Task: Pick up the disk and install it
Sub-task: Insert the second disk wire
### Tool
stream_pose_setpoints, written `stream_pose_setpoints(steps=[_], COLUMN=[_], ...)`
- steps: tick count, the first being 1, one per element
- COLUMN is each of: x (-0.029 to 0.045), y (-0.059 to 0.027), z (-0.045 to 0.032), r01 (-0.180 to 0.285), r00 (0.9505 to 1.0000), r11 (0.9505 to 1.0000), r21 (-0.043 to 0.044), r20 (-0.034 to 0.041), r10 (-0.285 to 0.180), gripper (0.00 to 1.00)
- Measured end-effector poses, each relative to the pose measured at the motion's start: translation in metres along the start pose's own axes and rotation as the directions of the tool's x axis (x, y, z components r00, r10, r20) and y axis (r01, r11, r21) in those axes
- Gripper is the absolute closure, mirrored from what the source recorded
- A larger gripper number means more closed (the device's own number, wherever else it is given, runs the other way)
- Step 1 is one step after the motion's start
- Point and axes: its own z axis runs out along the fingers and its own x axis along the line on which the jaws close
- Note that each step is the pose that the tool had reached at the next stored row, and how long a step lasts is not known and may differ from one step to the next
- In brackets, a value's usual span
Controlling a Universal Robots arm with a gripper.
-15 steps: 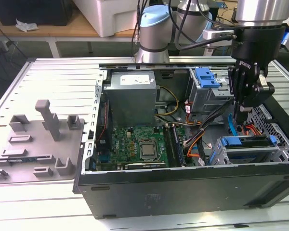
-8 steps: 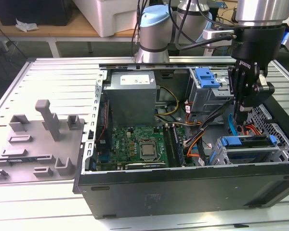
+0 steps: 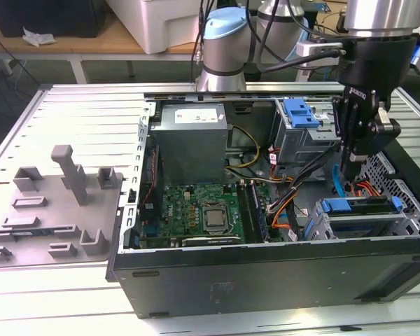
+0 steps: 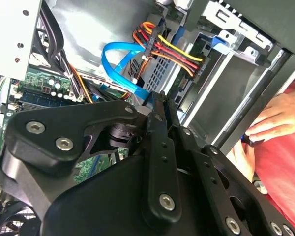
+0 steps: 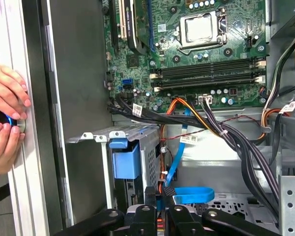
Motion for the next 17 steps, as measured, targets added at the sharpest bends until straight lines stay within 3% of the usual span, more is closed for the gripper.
stream_pose_setpoints(steps=[6,7,8,9,11,17], x=[0.0011,0.0016,0.0025,0.0033,0.0058,0.0203], y=[-0.0083,-0.0087,-0.0090,-0.0092,-0.0096,-0.0131], z=[0.0010,0.0012,0.0015,0.0018,0.0026,0.0075], r01=[0.004,0.004,0.003,0.003,0.003,0.004], r00=[1.0000,0.9999,0.9996,0.9992,0.9985,0.9977], r11=[0.9999,0.9999,0.9998,0.9998,0.9998,0.9996], r21=[-0.0153,-0.0166,-0.0185,-0.0198,-0.0220,-0.0280], r20=[0.0058,0.0126,0.0297,0.0405,0.0546,0.0684], r10=[-0.004,-0.004,-0.003,-0.002,-0.002,-0.002], gripper=[0.84,0.84,0.84,0.84,0.84,0.84])
